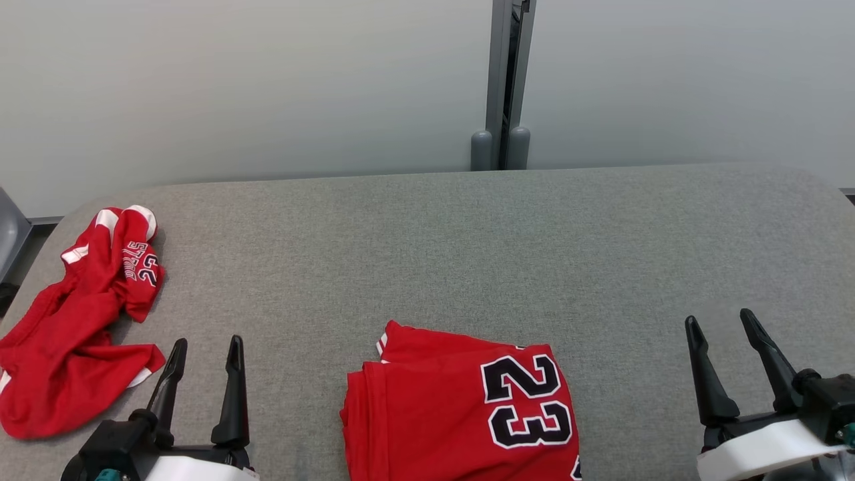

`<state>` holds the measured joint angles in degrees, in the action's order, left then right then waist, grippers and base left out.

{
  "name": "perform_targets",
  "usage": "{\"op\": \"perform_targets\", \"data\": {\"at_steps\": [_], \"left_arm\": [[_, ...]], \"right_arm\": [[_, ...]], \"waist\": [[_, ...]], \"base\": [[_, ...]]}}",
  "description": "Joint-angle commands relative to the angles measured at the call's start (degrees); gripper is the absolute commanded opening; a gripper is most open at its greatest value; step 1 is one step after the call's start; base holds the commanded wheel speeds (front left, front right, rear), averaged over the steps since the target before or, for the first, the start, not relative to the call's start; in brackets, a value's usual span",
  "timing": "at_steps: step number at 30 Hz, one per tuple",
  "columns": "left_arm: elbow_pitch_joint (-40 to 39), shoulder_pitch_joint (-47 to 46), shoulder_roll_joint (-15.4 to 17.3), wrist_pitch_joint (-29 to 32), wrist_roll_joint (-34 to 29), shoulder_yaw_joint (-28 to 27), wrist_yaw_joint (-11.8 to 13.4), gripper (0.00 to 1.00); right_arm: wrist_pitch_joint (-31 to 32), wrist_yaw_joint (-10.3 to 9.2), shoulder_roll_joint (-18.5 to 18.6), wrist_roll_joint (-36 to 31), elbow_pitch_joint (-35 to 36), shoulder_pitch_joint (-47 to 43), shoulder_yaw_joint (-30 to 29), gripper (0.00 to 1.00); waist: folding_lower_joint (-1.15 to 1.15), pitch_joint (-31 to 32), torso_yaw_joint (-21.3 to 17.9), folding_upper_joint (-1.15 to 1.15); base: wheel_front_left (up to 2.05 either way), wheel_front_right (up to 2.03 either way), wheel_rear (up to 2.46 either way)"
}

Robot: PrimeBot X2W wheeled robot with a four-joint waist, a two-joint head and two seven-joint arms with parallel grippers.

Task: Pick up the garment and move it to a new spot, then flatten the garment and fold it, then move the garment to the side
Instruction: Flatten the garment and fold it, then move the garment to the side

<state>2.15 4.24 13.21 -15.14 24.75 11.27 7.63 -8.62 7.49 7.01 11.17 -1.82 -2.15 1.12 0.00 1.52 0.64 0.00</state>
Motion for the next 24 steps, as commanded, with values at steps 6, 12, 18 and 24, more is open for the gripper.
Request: {"op": "perform_targets", "data": {"at_steps": [6,12,18,24], "left_arm": [[0.2,-0.1,-0.4,0.0,-0.7,-0.7,-0.5,1.00],[0.5,-0.2,-0.7,0.0,-1.4,-0.7,-0.5,1.00],[1.0,-0.6,-0.7,0.0,-1.8,-0.7,-0.1,1.00],[1.1,-1.6,-0.7,0.3,-1.9,0.1,-0.6,1.00]], "right_arm": [[0.2,0.01,0.1,-1.1,-0.4,0.7,0.0,1.00],[0.3,0.01,-0.2,-1.1,-0.6,1.1,0.3,1.00],[2.7,0.01,-0.9,1.1,-3.0,3.0,3.2,1.00],[9.6,0.01,-1.9,5.4,-11.7,7.3,8.7,1.00]], "waist": [[0.00,-0.1,0.0,0.00],[0.00,-0.2,0.0,0.00],[0.00,-0.4,-0.1,0.00],[0.00,-1.1,1.0,0.00]], "base": [[0.00,0.00,0.00],[0.00,0.00,0.00],[0.00,0.00,0.00],[0.00,0.00,0.00]]}}
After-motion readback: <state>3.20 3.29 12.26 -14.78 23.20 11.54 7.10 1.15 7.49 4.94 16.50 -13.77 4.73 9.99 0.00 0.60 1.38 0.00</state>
